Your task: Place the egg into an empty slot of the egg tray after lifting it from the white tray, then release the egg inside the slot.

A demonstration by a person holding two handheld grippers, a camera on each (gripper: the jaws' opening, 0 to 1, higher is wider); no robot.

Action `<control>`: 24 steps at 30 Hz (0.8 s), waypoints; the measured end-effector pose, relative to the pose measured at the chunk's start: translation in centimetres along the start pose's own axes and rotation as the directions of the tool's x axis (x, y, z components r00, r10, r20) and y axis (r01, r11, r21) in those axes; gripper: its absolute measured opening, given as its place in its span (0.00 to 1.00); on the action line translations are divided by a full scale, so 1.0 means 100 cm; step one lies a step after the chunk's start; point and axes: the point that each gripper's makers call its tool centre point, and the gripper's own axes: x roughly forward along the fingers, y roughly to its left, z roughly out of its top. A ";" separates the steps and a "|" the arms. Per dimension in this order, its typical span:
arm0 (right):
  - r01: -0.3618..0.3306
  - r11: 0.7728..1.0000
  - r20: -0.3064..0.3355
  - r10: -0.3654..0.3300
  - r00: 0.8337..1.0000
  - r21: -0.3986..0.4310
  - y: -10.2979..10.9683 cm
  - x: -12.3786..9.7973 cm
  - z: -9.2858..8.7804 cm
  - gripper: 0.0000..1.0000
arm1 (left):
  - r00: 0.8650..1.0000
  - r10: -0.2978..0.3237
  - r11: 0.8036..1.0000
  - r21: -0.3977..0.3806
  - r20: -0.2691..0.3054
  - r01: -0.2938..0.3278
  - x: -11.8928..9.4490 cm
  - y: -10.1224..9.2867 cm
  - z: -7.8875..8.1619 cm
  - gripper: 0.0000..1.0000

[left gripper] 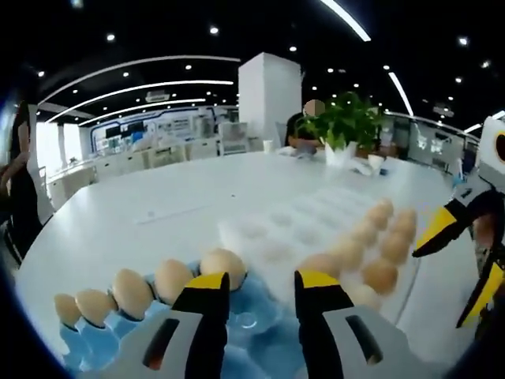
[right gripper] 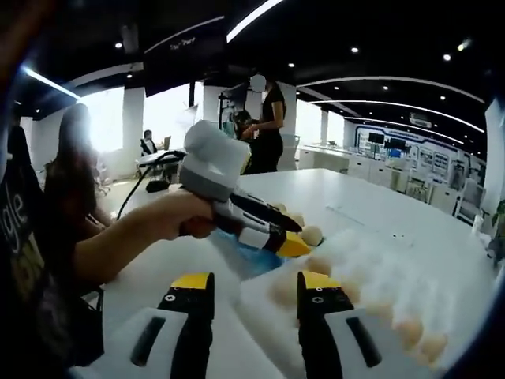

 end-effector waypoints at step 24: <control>-0.047 0.991 -0.168 0.027 0.985 -0.121 -0.044 0.037 -0.002 0.40 | 0.994 -0.110 0.992 -0.058 0.018 0.111 -0.032 -0.004 -0.007 0.38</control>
